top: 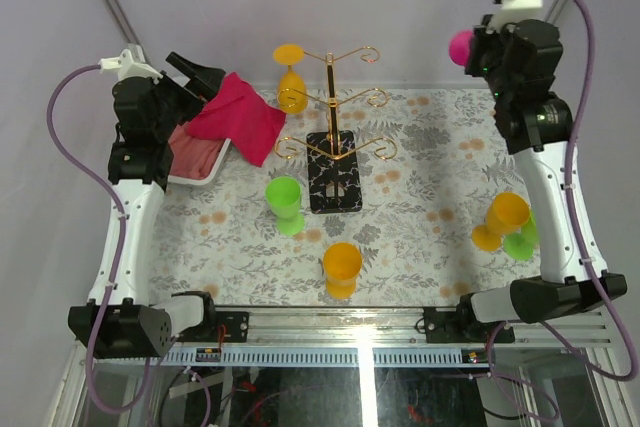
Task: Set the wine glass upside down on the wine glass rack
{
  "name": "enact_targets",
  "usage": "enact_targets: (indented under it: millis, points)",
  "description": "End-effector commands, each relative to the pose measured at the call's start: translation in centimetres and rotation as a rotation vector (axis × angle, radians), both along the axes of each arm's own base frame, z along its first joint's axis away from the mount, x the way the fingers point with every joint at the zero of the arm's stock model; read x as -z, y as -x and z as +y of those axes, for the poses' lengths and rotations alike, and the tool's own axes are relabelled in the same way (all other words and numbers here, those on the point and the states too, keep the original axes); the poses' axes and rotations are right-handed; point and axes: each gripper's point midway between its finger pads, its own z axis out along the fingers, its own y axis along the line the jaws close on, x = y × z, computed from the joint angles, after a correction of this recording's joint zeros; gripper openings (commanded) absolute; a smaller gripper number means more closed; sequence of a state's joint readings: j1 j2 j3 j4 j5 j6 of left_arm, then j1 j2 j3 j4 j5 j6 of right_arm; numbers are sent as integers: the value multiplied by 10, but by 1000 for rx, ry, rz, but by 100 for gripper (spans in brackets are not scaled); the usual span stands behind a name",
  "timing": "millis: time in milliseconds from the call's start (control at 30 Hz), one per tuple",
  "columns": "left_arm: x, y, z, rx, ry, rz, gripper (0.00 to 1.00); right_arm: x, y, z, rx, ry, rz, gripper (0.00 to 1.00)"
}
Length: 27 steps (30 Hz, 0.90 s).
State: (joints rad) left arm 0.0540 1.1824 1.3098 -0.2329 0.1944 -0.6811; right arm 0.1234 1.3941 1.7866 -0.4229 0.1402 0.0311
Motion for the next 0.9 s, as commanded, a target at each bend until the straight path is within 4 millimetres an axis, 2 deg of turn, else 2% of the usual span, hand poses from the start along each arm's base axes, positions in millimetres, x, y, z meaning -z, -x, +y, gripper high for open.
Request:
enact_targets:
  millis: [0, 100, 233, 400, 500, 633, 867]
  points:
    - [-24, 2, -8, 25, 148, -29, 100, -76, 3, 85, -209, 59, -269, 0]
    - [-35, 5, -8, 16, 202, -51, 100, -92, 8, 128, -284, 63, -356, 0]
    - [-54, 17, -17, 51, 328, -122, 100, -99, 19, 185, -396, 99, -480, 0]
    - [-72, 30, -20, 61, 472, -158, 100, -88, 25, 243, -480, 151, -551, 0]
    - [-76, 34, -17, 41, 527, -151, 99, -84, 42, 279, -534, 178, -634, 0]
    - [-81, 39, -14, 21, 615, -151, 99, -70, 53, 314, -592, 192, -656, 0]
    - [-81, 33, -24, 80, 730, -118, 98, -58, 80, 353, -678, 189, -705, 0]
